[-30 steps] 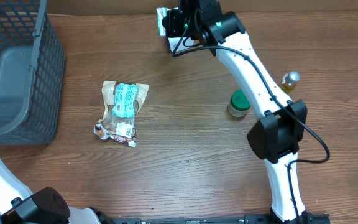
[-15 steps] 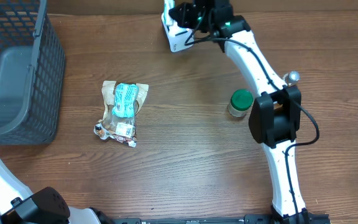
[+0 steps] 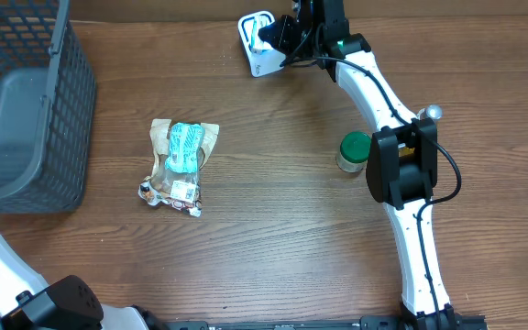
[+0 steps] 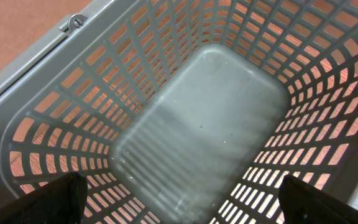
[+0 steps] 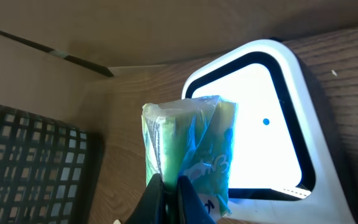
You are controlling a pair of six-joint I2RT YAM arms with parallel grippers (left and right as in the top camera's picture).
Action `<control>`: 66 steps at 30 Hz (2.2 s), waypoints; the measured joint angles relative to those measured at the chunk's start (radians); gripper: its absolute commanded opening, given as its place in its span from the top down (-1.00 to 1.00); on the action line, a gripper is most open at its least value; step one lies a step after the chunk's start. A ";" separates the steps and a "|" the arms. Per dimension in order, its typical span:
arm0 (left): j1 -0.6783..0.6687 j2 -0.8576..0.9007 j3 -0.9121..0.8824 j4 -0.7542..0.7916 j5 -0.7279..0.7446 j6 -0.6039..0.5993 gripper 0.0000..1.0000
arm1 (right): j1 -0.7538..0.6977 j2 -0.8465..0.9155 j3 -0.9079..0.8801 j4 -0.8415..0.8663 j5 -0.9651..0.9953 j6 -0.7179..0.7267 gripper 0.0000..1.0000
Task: Scan the item barcode
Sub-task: 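Hold the small box in front of the scanner, then move the small box right and set it down beside the green jar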
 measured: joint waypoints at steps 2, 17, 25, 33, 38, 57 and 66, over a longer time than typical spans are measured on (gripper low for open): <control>0.000 0.000 0.000 0.000 0.000 0.000 -0.99 | 0.000 -0.002 0.000 -0.025 -0.002 -0.003 0.93; 0.000 0.000 0.000 0.000 0.000 0.000 -0.99 | 0.000 -0.322 0.008 -0.771 0.003 -0.272 0.93; 0.000 0.000 0.000 0.000 0.000 0.000 -0.99 | 0.013 -0.333 -0.093 -1.082 0.158 -0.326 0.93; 0.000 0.000 0.000 0.000 0.000 0.000 -0.99 | 0.072 -0.324 -0.327 -1.013 0.229 -0.337 0.93; 0.000 0.000 0.000 0.000 0.000 0.000 -0.99 | 0.116 -0.322 -0.414 -0.955 0.325 -0.299 0.93; 0.000 0.000 0.000 0.000 0.000 0.000 -0.99 | 0.150 -0.322 -0.428 -1.052 0.805 -0.081 0.93; 0.000 0.000 0.000 0.000 0.000 0.000 -0.99 | 0.138 -0.322 -0.428 -1.056 0.826 -0.078 0.91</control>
